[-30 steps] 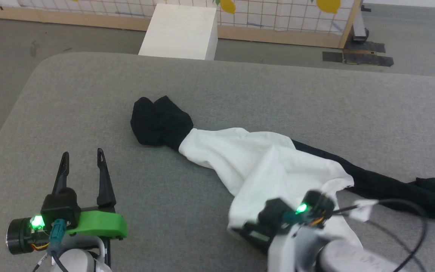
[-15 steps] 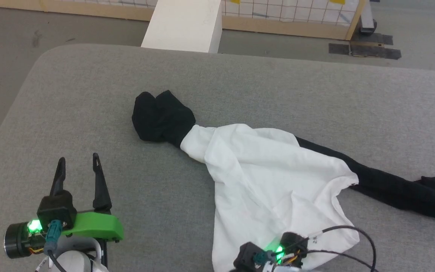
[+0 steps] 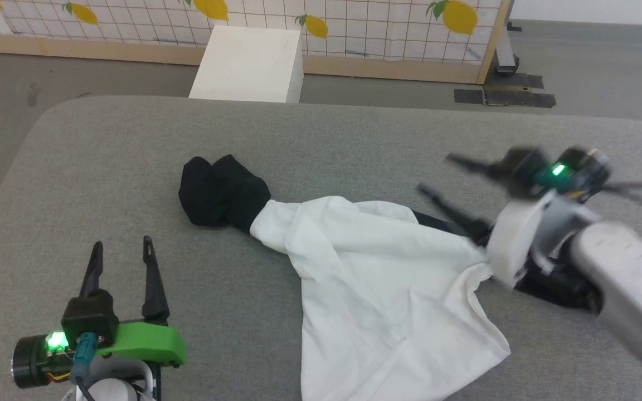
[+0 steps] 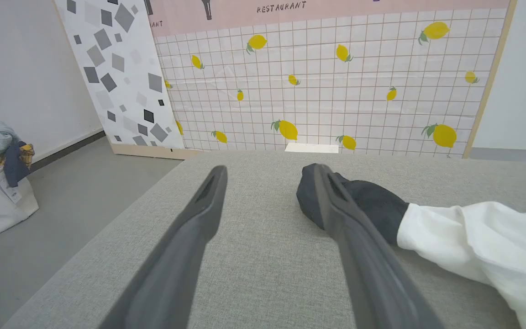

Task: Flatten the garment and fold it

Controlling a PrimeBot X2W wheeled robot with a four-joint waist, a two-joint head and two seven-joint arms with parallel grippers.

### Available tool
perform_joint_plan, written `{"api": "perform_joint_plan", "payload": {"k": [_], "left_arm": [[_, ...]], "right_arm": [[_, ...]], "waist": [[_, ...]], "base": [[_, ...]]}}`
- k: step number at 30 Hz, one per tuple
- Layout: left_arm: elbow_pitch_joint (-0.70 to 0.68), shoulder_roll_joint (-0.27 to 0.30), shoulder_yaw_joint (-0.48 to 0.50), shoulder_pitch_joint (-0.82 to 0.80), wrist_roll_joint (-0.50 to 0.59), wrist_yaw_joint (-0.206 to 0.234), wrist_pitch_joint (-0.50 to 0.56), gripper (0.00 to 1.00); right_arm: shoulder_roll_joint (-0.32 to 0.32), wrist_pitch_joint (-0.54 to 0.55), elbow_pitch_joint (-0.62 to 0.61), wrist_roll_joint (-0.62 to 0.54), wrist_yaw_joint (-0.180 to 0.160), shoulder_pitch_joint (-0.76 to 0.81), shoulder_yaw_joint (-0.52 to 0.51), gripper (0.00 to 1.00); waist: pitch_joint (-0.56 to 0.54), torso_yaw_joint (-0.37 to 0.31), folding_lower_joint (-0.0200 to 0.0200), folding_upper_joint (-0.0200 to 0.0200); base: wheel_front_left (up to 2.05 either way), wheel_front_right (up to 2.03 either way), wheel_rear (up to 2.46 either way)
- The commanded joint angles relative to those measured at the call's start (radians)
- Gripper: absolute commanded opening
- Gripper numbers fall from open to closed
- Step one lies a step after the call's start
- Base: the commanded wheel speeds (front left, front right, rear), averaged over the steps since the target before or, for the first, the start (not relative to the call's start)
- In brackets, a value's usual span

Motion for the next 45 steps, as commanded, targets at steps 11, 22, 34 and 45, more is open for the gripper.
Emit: {"api": "perform_joint_plan", "payload": {"k": [11,22,34,45], "left_arm": [[-0.02,-0.045,-0.046,-0.064,0.024,-0.014,-0.003,1.0],[-0.021,-0.064,-0.067,-0.134,0.008,-0.009,-0.003,1.0],[-0.011,-0.068,-0.057,-0.144,0.009,-0.002,-0.003,1.0],[-0.01,-0.069,-0.038,-0.11,0.025,-0.018,-0.003,1.0]], "right_arm": [[-0.154,0.532,0.123,0.188,-0.002,-0.251,0.074,1.0],[-0.117,0.638,0.266,0.322,-0.002,-0.282,0.223,1.0],[-0.098,0.487,0.285,0.343,-0.002,-0.246,0.375,0.0],[-0.221,0.199,0.371,0.441,-0.002,-0.26,0.223,0.0]], "waist": [[0.134,0.079,0.0,0.0],[0.246,0.139,0.0,0.0],[0.236,0.111,0.0,0.0],[0.161,0.064,0.0,0.0]], "base": [[0.0,0.0,0.0],[0.0,0.0,0.0],[0.0,0.0,0.0],[0.0,0.0,0.0]]}}
